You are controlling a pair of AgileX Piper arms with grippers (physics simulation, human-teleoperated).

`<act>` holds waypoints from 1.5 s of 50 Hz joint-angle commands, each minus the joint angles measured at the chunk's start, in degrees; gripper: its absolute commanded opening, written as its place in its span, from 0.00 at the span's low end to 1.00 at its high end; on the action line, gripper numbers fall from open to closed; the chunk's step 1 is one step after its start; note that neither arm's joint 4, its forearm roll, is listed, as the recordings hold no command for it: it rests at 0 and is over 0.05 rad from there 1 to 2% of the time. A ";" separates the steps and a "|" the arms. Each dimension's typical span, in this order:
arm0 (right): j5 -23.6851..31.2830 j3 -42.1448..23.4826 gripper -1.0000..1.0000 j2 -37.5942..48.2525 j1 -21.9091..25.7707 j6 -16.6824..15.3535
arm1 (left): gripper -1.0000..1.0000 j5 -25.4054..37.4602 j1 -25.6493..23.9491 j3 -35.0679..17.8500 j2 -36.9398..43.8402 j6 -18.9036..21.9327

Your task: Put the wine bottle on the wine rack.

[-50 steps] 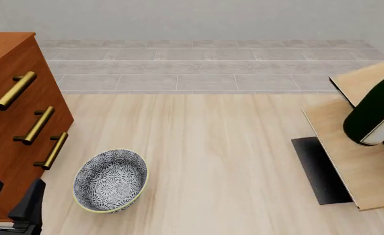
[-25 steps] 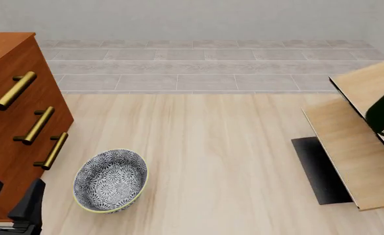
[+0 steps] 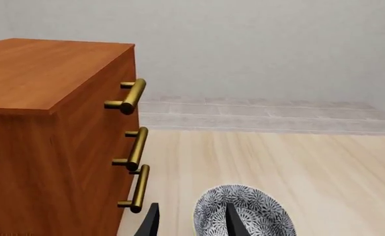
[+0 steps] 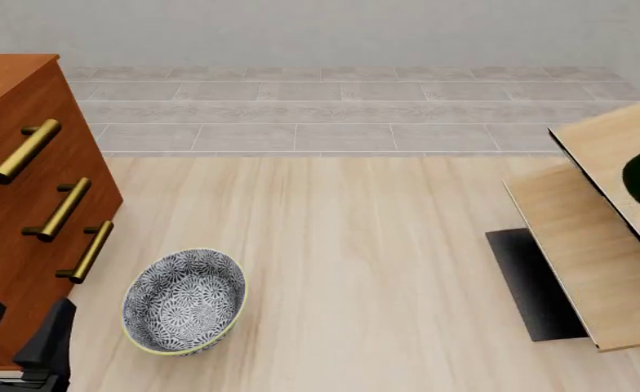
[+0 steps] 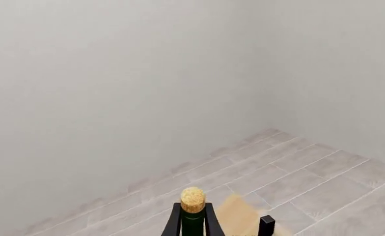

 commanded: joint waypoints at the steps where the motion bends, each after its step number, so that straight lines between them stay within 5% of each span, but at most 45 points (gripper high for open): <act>1: -0.92 0.59 0.00 0.45 -3.89 4.62 | 1.00 0.06 -0.33 0.00 0.00 -0.12; 41: -5.70 5.96 0.00 3.58 -7.20 14.74 | 1.00 0.55 -0.92 0.00 0.01 0.14; 75: -4.84 5.00 0.00 9.00 -8.39 13.79 | 1.00 1.27 -1.31 0.01 0.01 0.53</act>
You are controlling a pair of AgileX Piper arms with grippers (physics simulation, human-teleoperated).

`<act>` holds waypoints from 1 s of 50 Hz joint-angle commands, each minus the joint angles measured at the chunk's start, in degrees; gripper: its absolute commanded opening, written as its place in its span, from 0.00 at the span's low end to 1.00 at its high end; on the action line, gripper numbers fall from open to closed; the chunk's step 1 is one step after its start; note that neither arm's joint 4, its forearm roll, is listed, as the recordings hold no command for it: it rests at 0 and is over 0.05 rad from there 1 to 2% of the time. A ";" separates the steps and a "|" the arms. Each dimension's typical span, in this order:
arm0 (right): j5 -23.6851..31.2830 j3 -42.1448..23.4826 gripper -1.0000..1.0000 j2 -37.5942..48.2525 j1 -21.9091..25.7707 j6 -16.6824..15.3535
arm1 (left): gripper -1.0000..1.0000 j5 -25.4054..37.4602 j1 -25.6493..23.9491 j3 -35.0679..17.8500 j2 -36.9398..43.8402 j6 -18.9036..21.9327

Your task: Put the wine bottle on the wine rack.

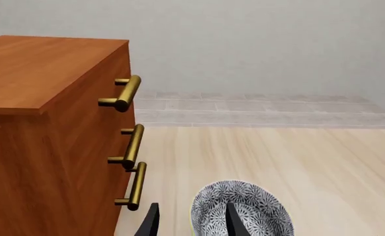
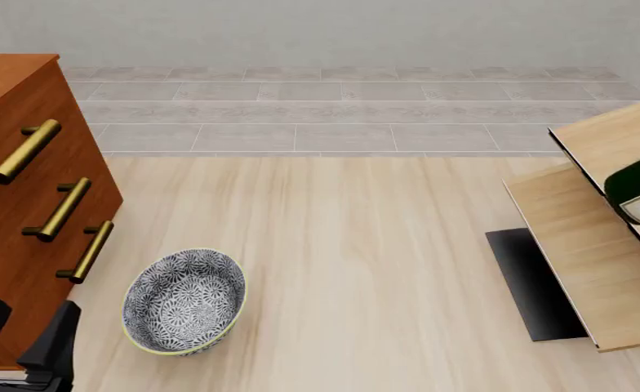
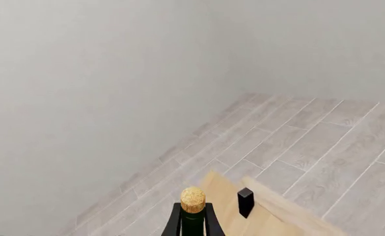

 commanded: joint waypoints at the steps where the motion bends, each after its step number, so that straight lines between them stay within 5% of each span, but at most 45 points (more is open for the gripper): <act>1: -0.11 -0.78 0.00 1.85 -0.12 0.27 | 1.00 0.29 -0.10 0.00 0.00 0.09; 9: -1.48 0.70 0.00 3.05 0.01 1.77 | 1.00 0.46 -0.18 0.00 0.00 0.22; 10: -0.37 -0.37 0.00 3.86 -0.74 -0.35 | 1.00 0.50 -0.28 0.00 0.00 0.30; 11: -1.77 0.86 0.00 3.45 -0.66 2.01 | 1.00 0.59 -0.34 0.00 0.00 0.34; 50: -3.99 -1.73 0.00 12.93 -5.22 -0.01 | 1.00 0.12 -0.64 -0.01 0.03 0.65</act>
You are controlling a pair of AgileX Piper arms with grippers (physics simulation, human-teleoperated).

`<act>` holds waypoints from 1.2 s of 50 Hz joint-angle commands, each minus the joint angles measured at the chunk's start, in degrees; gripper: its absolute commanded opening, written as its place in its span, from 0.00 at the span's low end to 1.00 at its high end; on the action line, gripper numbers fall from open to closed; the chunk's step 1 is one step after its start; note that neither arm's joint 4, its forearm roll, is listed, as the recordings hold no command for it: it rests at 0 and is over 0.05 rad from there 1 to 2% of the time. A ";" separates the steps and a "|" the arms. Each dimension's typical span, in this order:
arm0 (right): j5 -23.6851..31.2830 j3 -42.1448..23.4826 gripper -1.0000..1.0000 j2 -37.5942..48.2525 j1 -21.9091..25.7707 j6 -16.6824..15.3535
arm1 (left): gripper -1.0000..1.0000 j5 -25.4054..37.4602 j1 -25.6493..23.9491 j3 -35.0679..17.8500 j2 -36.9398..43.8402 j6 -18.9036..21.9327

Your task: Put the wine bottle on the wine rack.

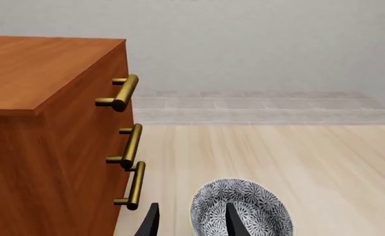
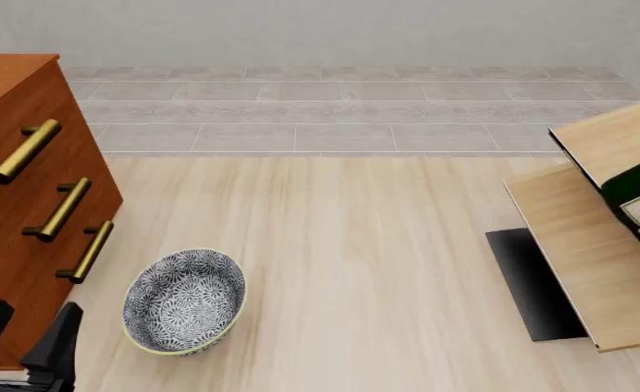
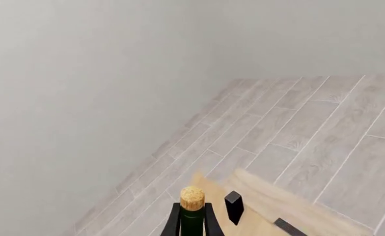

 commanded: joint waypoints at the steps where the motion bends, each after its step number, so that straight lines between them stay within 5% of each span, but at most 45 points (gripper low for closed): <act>1: -1.02 0.08 0.00 3.84 -1.74 0.84 | 1.00 -0.22 -0.17 0.00 0.01 0.09; 60: -9.51 0.73 0.00 15.36 -5.21 3.09 | 1.00 0.07 0.78 0.00 0.00 0.39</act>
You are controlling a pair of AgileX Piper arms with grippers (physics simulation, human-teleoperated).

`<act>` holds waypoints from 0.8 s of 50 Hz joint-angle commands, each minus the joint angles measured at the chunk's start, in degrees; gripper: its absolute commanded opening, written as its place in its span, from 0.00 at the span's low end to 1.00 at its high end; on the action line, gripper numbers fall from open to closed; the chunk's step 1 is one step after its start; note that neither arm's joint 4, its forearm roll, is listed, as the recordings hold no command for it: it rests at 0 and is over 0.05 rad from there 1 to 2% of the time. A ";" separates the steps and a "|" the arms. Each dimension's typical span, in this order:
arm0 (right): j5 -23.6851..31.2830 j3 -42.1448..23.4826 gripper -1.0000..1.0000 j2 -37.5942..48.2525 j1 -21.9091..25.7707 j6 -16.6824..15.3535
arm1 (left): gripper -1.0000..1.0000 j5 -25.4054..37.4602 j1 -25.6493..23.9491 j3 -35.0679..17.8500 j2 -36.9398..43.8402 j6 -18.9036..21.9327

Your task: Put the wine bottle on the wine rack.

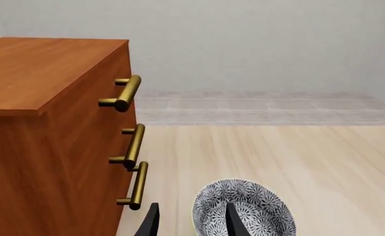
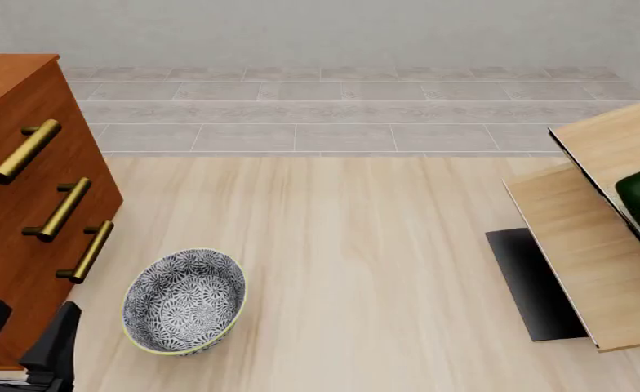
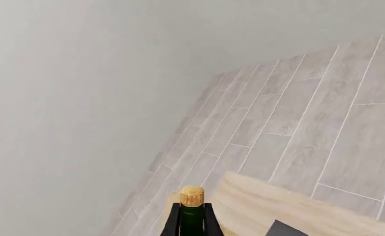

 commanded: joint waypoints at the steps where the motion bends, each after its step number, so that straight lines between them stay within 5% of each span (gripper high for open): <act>1: -1.01 1.97 0.00 2.09 0.21 0.38 | 1.00 0.13 0.07 0.00 0.00 0.08; 40: -4.06 3.93 0.00 3.92 -0.21 1.45 | 1.00 -0.12 0.19 0.00 0.01 0.08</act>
